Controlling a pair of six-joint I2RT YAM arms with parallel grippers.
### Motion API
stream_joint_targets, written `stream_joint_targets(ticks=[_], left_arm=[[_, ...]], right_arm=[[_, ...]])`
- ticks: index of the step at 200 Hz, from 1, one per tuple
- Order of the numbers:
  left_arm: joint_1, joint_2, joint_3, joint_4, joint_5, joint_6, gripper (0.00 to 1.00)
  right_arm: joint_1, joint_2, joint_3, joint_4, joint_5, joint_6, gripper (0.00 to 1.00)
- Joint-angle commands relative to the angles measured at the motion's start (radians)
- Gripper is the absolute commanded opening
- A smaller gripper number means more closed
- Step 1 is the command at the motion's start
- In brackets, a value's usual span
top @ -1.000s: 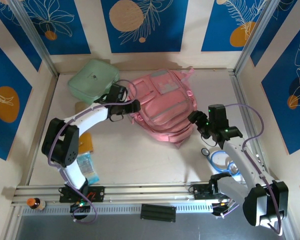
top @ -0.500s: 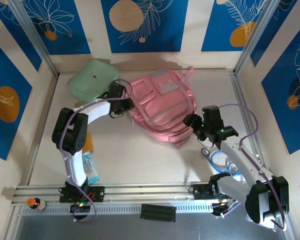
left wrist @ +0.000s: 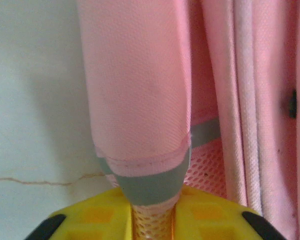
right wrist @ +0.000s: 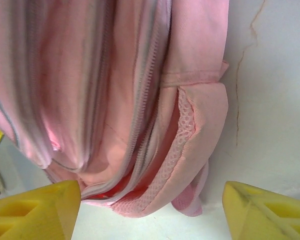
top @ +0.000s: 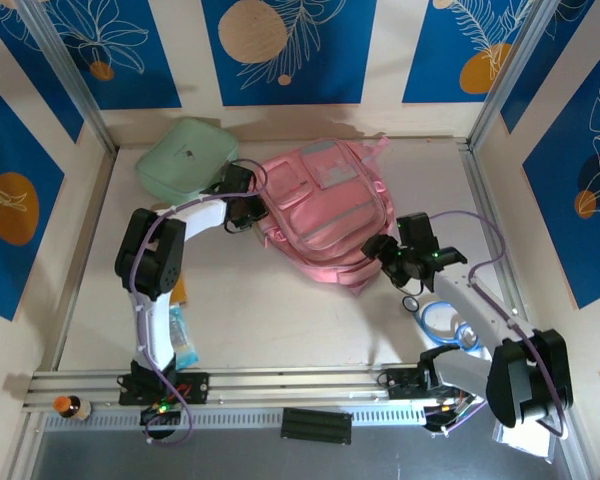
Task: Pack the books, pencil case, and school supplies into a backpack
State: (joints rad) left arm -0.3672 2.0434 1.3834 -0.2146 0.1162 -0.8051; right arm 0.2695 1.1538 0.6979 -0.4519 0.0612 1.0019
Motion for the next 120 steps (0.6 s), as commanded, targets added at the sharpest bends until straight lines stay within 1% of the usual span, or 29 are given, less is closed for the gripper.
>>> stream_joint_targets(ticks=[1, 8, 24, 40, 63, 77, 97, 120], left_arm=[[0.007, 0.002, 0.019, 0.000, 0.016, 0.002, 0.07], [0.007, -0.007, 0.014, -0.001, 0.014, 0.005, 0.00], [0.005, -0.045, -0.008, 0.007, 0.017, 0.015, 0.00], [0.005, -0.091, -0.029, 0.014, 0.043, 0.027, 0.00], [-0.001, -0.170, -0.070, 0.023, 0.097, 0.034, 0.00], [-0.007, -0.218, -0.098, 0.033, 0.137, 0.029, 0.00], [-0.025, -0.275, -0.139, 0.041, 0.174, 0.015, 0.00], [-0.049, -0.311, -0.172, 0.054, 0.230, -0.015, 0.00]], right_arm=[[0.008, 0.051, 0.002, 0.032, -0.062, -0.012, 0.72], [0.008, 0.071, 0.009, 0.039, -0.068, -0.019, 0.71], [0.010, 0.116, 0.029, 0.070, -0.074, -0.039, 0.66], [0.007, 0.163, 0.050, 0.117, -0.079, -0.058, 0.61], [0.002, 0.250, 0.099, 0.181, -0.074, -0.099, 0.50], [-0.010, 0.306, 0.148, 0.206, -0.037, -0.138, 0.44], [-0.043, 0.379, 0.223, 0.240, 0.009, -0.194, 0.42], [-0.092, 0.466, 0.300, 0.298, -0.021, -0.254, 0.41]])
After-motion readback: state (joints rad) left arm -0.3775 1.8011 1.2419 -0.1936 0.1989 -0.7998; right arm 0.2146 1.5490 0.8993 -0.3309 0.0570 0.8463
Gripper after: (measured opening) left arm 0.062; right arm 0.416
